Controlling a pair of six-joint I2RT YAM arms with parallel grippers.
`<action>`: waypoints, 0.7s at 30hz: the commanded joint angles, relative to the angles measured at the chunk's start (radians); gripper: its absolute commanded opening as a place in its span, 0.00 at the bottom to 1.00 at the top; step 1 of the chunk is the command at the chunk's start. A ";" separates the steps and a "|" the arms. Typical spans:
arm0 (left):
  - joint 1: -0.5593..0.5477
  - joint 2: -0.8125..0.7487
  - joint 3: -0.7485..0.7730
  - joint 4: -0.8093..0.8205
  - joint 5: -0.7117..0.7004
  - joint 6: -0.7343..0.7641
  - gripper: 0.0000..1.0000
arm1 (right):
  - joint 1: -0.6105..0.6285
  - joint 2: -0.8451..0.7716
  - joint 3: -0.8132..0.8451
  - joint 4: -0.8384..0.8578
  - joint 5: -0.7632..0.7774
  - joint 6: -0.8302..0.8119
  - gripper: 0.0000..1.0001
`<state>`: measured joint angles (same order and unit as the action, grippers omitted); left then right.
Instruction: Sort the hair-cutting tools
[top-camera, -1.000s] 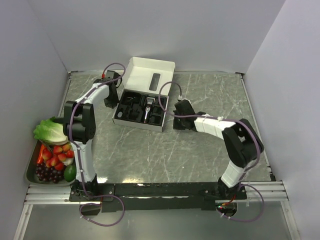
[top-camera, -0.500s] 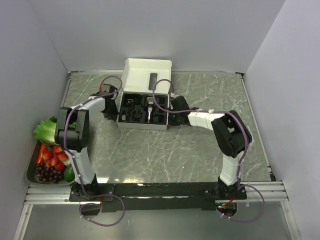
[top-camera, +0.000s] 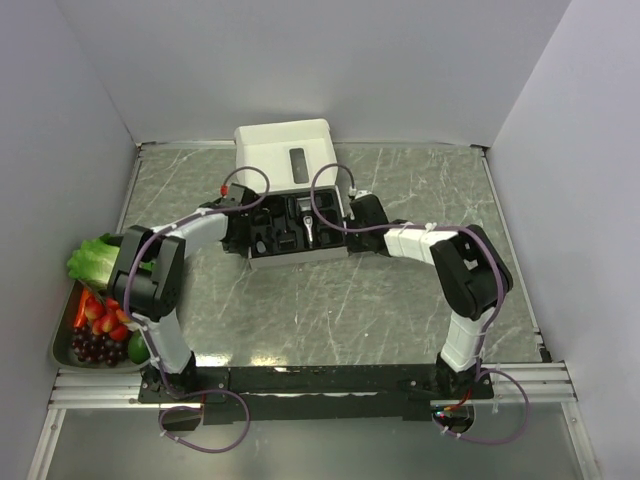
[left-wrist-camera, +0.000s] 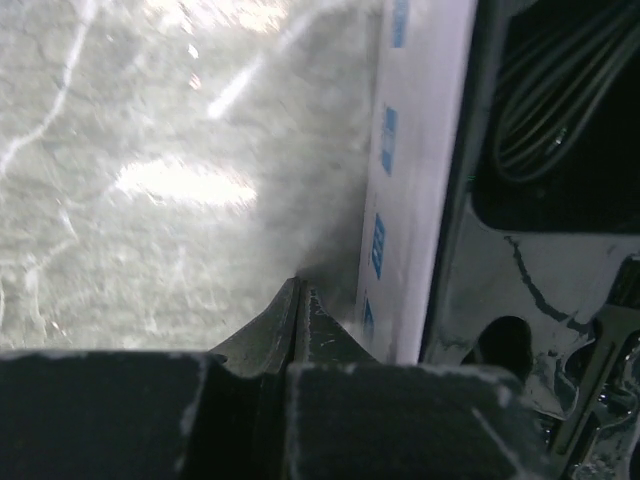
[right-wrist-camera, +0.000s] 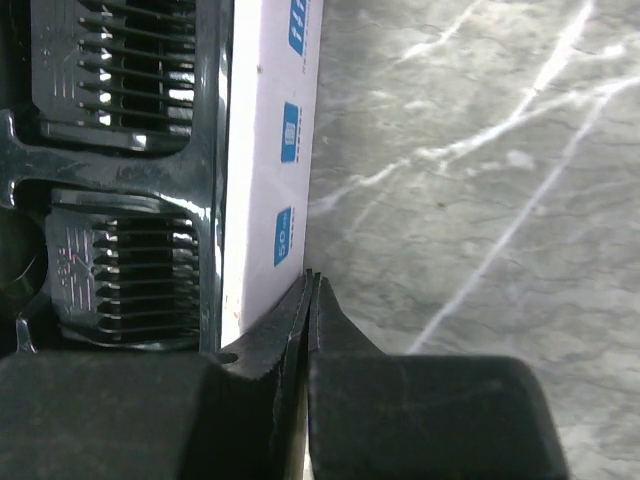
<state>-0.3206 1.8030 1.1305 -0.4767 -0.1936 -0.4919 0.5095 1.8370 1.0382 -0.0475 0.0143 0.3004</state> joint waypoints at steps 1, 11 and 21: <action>-0.127 -0.027 -0.037 0.055 0.105 -0.102 0.01 | 0.037 -0.050 -0.079 0.029 -0.080 -0.012 0.00; -0.259 -0.128 -0.146 0.061 0.053 -0.177 0.01 | 0.121 -0.165 -0.193 0.000 -0.048 0.026 0.00; -0.334 -0.258 -0.242 0.023 -0.024 -0.250 0.01 | 0.271 -0.341 -0.312 -0.067 0.050 0.074 0.00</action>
<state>-0.5823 1.5993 0.9062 -0.5621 -0.3454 -0.6159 0.6487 1.5539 0.7490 -0.1207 0.2073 0.3031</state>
